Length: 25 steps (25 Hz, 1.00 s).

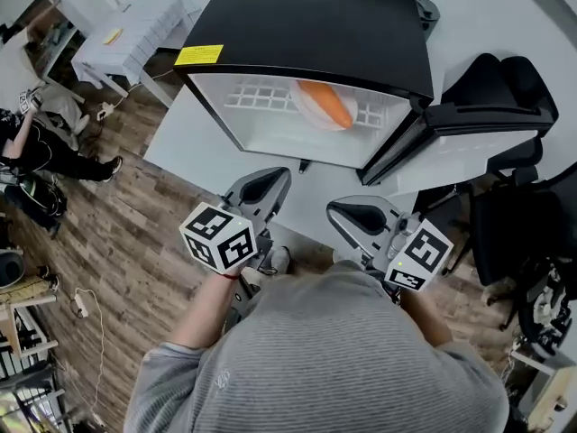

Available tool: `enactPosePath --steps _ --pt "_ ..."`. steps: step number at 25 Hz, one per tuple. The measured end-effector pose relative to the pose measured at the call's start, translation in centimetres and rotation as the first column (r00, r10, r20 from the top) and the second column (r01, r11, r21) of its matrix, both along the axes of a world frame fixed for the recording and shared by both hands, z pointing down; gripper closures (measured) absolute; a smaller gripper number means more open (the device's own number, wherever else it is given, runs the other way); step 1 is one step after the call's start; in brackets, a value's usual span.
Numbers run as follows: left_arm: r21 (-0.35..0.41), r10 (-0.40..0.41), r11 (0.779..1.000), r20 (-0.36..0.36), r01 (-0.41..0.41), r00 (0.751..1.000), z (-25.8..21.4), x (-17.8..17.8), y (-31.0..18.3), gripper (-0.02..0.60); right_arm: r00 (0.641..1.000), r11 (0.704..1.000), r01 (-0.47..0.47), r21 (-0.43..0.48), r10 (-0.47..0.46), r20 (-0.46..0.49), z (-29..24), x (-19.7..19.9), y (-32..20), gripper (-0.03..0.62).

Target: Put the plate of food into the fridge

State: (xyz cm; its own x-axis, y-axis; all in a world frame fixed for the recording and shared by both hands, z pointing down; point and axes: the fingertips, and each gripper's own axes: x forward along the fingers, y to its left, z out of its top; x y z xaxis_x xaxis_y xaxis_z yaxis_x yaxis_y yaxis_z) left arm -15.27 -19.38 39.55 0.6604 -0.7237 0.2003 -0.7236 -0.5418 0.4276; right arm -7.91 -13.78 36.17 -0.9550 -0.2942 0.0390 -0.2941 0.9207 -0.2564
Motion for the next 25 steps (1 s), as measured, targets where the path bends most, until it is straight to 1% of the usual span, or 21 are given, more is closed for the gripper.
enactPosePath --steps 4,9,11,15,17,19,20,22,24,25 --pt "0.000 0.104 0.995 0.037 -0.104 0.994 0.8 -2.1 0.8 0.571 0.995 0.996 -0.082 0.028 0.083 -0.051 0.6 -3.5 0.1 0.580" --pt "-0.006 0.199 0.980 0.072 -0.199 0.977 1.6 -4.1 1.7 0.571 0.986 0.987 -0.159 0.033 0.161 -0.050 0.4 -6.5 0.5 0.580" --pt "0.002 0.236 0.972 0.079 -0.237 0.969 1.5 -4.4 2.1 0.571 0.979 0.980 -0.196 0.041 0.198 -0.053 0.3 -6.9 0.7 0.580" --pt "0.013 0.307 0.951 0.083 -0.309 0.948 1.4 -3.8 2.9 0.571 0.958 0.960 -0.277 0.053 0.280 -0.068 0.3 -6.3 1.0 0.580" --pt "0.014 0.324 0.945 0.095 -0.327 0.941 1.6 -3.6 3.1 0.571 0.948 0.951 -0.305 0.056 0.309 -0.074 0.5 -6.0 0.7 0.580" --pt "0.007 0.336 0.941 0.086 -0.338 0.938 1.8 -3.3 3.1 0.571 0.938 0.942 -0.328 0.073 0.334 -0.094 0.7 -5.7 0.3 0.580" --pt "0.001 0.342 0.939 0.078 -0.343 0.936 1.9 -3.1 3.2 0.571 0.931 0.937 -0.337 0.092 0.346 -0.113 0.7 -5.6 0.1 0.580" --pt "-0.009 0.354 0.935 0.076 -0.354 0.932 2.2 -2.8 3.3 0.571 0.913 0.924 -0.348 0.160 0.373 -0.167 0.7 -5.3 -0.7 0.580" --pt "-0.015 0.362 0.932 0.086 -0.362 0.928 2.5 -2.8 3.4 0.571 0.882 0.903 -0.353 0.246 0.409 -0.234 0.8 -5.0 -1.8 0.580" --pt "-0.017 0.363 0.931 0.090 -0.363 0.927 2.6 -2.9 3.5 0.571 0.861 0.888 -0.357 0.289 0.433 -0.266 0.9 -4.8 -2.3 0.580"
